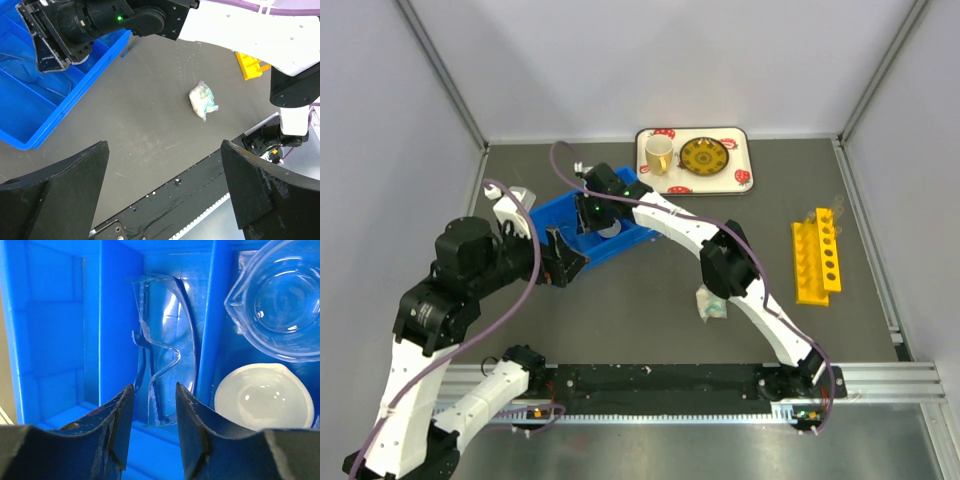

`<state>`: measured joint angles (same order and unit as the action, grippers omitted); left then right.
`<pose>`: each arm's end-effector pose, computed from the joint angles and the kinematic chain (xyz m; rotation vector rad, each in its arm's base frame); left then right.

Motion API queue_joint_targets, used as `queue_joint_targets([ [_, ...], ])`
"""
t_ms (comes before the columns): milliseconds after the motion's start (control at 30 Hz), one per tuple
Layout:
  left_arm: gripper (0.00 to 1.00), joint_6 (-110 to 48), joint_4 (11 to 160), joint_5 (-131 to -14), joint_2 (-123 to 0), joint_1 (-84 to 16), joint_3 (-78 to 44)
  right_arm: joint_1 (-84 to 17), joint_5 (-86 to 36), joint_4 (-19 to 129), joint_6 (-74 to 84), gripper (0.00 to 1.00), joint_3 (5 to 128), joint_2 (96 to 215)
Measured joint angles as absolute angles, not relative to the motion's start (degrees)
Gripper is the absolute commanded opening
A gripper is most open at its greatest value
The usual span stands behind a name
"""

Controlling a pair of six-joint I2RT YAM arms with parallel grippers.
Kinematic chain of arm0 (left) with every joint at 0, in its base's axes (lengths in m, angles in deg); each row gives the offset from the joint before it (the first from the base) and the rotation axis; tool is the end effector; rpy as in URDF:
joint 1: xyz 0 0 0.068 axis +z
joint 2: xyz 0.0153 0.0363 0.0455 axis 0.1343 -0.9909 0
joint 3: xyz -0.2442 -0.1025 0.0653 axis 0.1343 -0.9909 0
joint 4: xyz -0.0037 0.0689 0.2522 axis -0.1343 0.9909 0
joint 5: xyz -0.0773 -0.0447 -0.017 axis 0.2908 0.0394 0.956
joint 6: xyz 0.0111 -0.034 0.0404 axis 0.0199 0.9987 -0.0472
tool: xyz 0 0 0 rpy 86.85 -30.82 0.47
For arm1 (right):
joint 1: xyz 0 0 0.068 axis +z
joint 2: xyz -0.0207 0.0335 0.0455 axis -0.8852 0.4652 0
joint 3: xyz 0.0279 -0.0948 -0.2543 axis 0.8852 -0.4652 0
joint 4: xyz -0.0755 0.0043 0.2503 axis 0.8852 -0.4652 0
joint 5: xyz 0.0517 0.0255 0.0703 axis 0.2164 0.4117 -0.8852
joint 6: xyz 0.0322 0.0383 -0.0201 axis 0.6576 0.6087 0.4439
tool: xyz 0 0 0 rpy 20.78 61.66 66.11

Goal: Organize the chemistry lab equipment

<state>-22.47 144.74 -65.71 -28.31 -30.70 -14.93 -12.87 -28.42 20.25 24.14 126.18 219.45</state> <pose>0.0892 -0.0479 0.4263 0.2301 2.0573 -0.7325 0.3623 0.4332 0.2044 -0.6065 2.4408 0.8240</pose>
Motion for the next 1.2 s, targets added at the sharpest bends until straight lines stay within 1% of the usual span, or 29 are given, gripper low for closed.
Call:
queue_joint_targets([
  [33, 0.99, -22.5, 144.5, -65.5, -28.5, -30.7, -15.0, -12.8, -28.6, 20.6, 24.1, 0.45, 126.2, 219.5],
  [167, 0.99, -22.5, 143.5, -65.0, -29.4, -30.7, -15.6, -12.6, -28.1, 20.8, 23.1, 0.45, 124.9, 218.0],
  [300, 0.99, -22.5, 142.0, -65.1, -31.4, -30.7, -16.8, -12.7, -24.7, 20.0, 21.1, 0.51, 120.4, 212.6],
  [500, 0.99, -22.8, 139.5, -65.1, -34.8, -30.7, -17.3, -13.5, -15.8, 18.7, 18.5, 0.53, 112.0, 196.6],
  [600, 0.99, -23.1, 137.4, -64.3, -36.8, -30.7, -17.3, -14.7, -10.8, 18.4, 17.6, 0.53, 108.8, 186.8],
  [667, 0.97, -23.5, 135.7, -63.5, -38.5, -31.1, -17.3, -16.0, -7.1, 18.4, 17.4, 0.53, 105.9, 180.2],
  [833, 0.96, -26.0, 133.1, -64.8, -48.0, -36.3, -15.4, -20.2, 1.7, 17.6, 17.3, 0.54, 94.0, 165.9],
  [1033, 0.97, -29.4, 129.4, -66.8, -63.9, -43.3, -10.5, -23.5, 8.1, 13.7, 17.6, 0.56, 79.9, 156.3],
  [1200, 0.96, -34.0, 128.0, -66.9, -78.9, -46.3, 1.4, -24.9, 9.1, 10.9, 18.5, 0.56, 71.2, 148.3],
])
